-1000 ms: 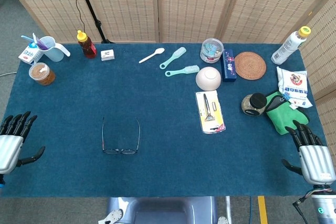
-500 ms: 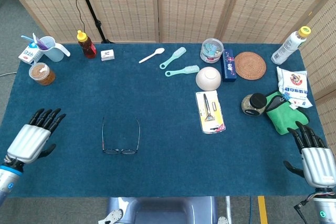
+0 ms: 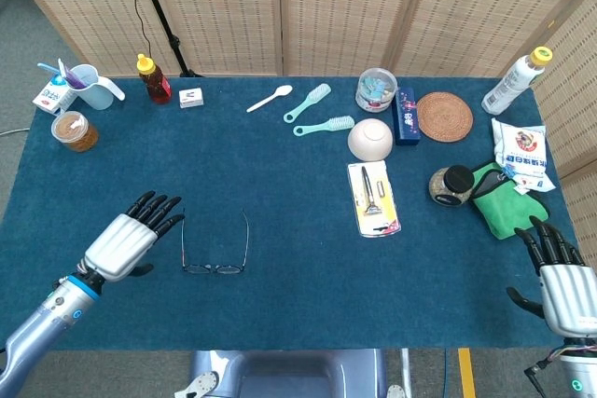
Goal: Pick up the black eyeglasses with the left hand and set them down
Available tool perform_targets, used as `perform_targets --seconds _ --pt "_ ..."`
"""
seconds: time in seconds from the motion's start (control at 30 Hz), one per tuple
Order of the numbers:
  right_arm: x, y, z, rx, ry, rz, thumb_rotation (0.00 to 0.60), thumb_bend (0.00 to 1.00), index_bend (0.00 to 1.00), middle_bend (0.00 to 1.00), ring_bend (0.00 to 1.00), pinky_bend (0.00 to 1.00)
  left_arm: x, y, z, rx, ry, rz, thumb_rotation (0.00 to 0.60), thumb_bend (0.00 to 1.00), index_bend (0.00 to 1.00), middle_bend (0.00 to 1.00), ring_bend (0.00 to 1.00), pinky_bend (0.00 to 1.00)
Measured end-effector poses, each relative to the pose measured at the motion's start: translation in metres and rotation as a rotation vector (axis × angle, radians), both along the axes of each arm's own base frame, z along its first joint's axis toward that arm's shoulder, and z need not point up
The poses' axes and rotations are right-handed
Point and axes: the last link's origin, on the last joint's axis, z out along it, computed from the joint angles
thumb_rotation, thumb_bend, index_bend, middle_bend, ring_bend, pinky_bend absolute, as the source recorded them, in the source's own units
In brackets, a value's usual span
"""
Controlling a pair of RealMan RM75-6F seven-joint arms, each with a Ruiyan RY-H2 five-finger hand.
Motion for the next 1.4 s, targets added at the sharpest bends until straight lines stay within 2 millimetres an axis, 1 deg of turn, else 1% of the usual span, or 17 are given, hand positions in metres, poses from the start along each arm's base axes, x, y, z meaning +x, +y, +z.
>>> perform_targets --seconds 0.13,0.4,0.73,0.97,1.03,1.4 --pt "-0.001 0.0 0.001 -0.002 0.0 -0.002 0.6 0.04 0.15 0.06 0.1 0.23 0.006 0.001 -0.011 -0.032 0.026 -0.026 0.6 0.08 0.17 0.0 0.0 0.0" --pt "-0.004 0.002 0.003 -0.004 0.001 -0.013 0.6 0.04 0.15 0.06 0.1 0.23 0.018 0.001 -0.041 -0.102 0.057 -0.068 0.6 0.07 0.15 0.0 0.0 0.0" --pt "-0.007 0.004 0.006 -0.014 -0.002 -0.024 0.6 0.04 0.15 0.06 0.1 0.23 0.027 0.006 -0.062 -0.131 0.09 -0.098 0.6 0.06 0.12 0.0 0.0 0.0" --pt "-0.009 0.005 0.007 -0.02 -0.003 -0.031 0.6 0.04 0.15 0.06 0.1 0.23 0.034 0.014 -0.083 -0.167 0.145 -0.116 0.6 0.06 0.1 0.0 0.0 0.0" --pt "-0.009 0.005 0.008 -0.023 -0.003 -0.028 0.6 0.04 0.15 0.06 0.1 0.23 0.034 0.017 -0.087 -0.169 0.156 -0.112 0.6 0.06 0.09 0.0 0.0 0.0" --pt "-0.009 0.007 0.009 -0.032 -0.012 -0.02 0.6 0.04 0.16 0.06 0.1 0.23 0.038 0.026 -0.105 -0.173 0.184 -0.115 0.6 0.06 0.08 0.0 0.0 0.0"
